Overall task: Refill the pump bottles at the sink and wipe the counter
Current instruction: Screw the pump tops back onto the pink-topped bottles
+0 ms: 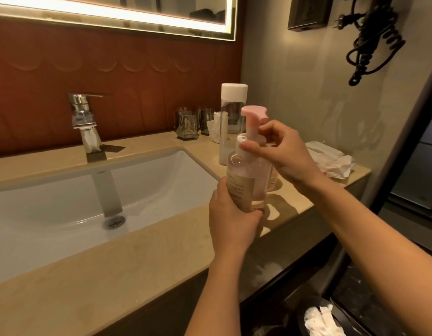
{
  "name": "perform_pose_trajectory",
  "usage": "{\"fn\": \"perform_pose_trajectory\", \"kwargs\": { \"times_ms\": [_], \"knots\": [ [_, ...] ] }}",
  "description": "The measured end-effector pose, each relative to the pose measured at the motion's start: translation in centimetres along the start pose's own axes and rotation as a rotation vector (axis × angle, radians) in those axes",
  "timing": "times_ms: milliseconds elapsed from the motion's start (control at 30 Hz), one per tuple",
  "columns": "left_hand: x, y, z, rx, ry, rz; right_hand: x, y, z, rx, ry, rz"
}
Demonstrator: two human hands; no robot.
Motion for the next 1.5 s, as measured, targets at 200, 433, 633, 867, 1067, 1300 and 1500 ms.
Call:
{"fn": "perform_pose_trajectory", "kwargs": {
  "times_ms": [200,433,633,867,1067,1300,1500],
  "knots": [
    [0.0,-0.1,-0.1,0.001,0.008,0.015,0.1,0.0,-0.1,0.155,-0.020,0.137],
    [0.0,-0.2,0.1,0.012,0.038,0.017,0.4,0.3,-0.1,0.041,-0.015,-0.228],
    [0.0,-0.2,0.1,-0.009,0.025,0.025,-0.1,-0.5,-0.2,0.175,-0.027,0.101],
    [0.1,-0.2,0.1,-0.007,0.035,0.026,0.2,0.4,-0.4,0.111,-0.006,-0.103],
    [0.1,-0.3,0.1,0.006,0.034,0.033,-0.2,0.1,-0.6,0.157,-0.013,-0.147],
    [0.0,-0.3,0.2,0.008,0.025,0.036,0.1,-0.3,-1.2,0.393,-0.065,0.150],
    [0.0,-0.3,0.3,0.022,0.042,0.031,0.1,0.8,-0.5,0.093,0.042,-0.235]
  ]
}}
Point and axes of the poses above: each hand's wrist, its own x-axis away from the middle knuckle, its own y-axis out of the palm, z = x × y, the point moved 9 cm from there along -x, towards the middle knuckle, and after that the axes turned 6 degrees about y, right-handed, at the moved point
